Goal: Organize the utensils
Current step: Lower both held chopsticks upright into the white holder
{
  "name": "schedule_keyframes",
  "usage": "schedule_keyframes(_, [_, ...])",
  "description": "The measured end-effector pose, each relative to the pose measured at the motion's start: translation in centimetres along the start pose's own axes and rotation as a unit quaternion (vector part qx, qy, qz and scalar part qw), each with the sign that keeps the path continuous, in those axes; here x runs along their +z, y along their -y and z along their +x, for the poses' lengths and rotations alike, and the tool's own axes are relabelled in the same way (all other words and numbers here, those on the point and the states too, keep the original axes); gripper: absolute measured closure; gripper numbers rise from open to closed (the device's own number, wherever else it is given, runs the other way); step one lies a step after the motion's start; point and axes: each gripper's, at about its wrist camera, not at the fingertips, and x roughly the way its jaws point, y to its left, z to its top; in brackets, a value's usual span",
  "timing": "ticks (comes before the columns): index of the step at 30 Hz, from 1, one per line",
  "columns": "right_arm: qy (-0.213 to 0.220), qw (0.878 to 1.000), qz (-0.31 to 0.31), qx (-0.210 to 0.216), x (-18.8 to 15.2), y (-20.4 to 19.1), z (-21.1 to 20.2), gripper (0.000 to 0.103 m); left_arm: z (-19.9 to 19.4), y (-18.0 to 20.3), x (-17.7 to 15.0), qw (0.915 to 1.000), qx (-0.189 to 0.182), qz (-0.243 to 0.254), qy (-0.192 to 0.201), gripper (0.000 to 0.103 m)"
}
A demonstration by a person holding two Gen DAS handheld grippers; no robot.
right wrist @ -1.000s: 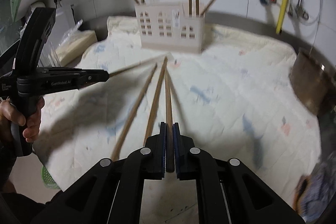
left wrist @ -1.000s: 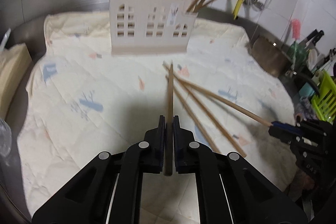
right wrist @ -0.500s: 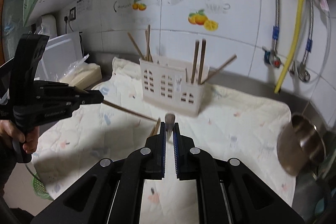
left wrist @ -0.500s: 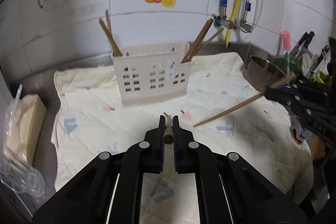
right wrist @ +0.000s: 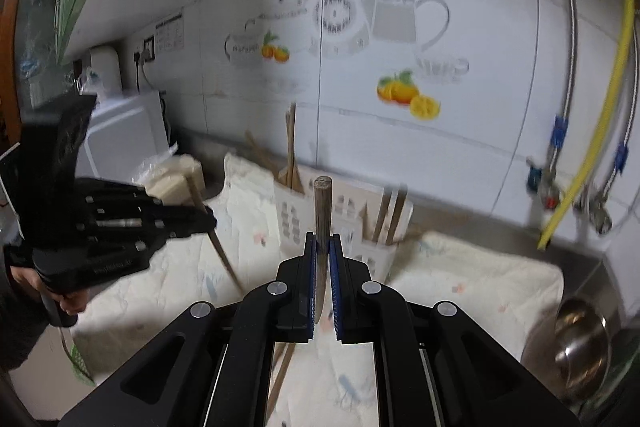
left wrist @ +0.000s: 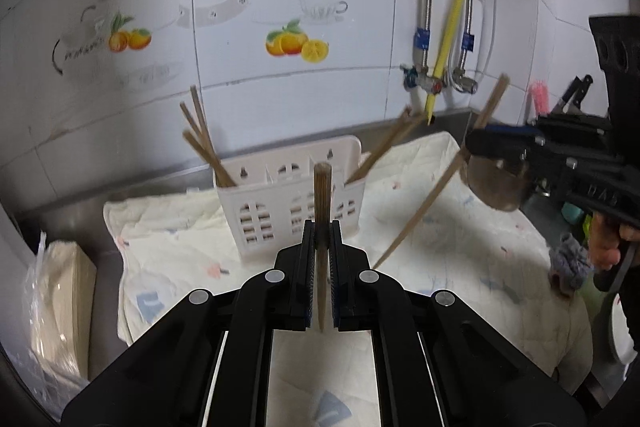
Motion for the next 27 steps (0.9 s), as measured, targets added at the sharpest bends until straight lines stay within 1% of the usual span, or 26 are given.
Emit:
schedule_keyframes(3, [0.012,1.000,0.005,0.007,2.4,0.7,-0.1,0.097,0.0,-0.5,1.9,1.0000,0.000,0.000,0.009,0.098])
schedule_keyframes(6, [0.024,1.000,0.007,0.008,4.7,1.3,-0.2,0.097,-0.7,-1.1,4.1,0.9996,-0.002,-0.004,0.028,0.098])
schedule_keyframes(12, [0.041,0.999,0.007,-0.012,8.1,2.7,0.0,0.097,-1.9,-2.1,8.9,0.9970,0.011,-0.004,0.076,0.098])
schedule_keyframes(15, [0.042,0.999,0.010,-0.024,8.9,3.3,0.6,0.097,-1.7,-2.8,11.2,0.9948,0.030,-0.007,0.098,0.098])
schedule_keyframes(18, [0.039,0.998,0.014,-0.036,9.4,4.0,1.7,0.097,-1.0,-3.5,12.5,0.9931,0.044,-0.010,0.108,0.098])
schedule_keyframes(21, [0.036,0.998,0.021,-0.042,9.8,4.7,2.7,0.097,-0.1,-4.0,13.1,0.9922,0.055,-0.016,0.111,0.098])
schedule_keyframes(25, [0.027,0.998,0.024,-0.046,9.6,5.2,4.0,0.097,1.4,-5.2,12.8,0.9919,0.055,-0.038,0.108,0.098])
schedule_keyframes(27, [0.018,0.998,0.023,-0.047,9.3,5.3,4.8,0.097,2.3,-5.6,12.5,0.9923,0.057,-0.044,0.100,0.098])
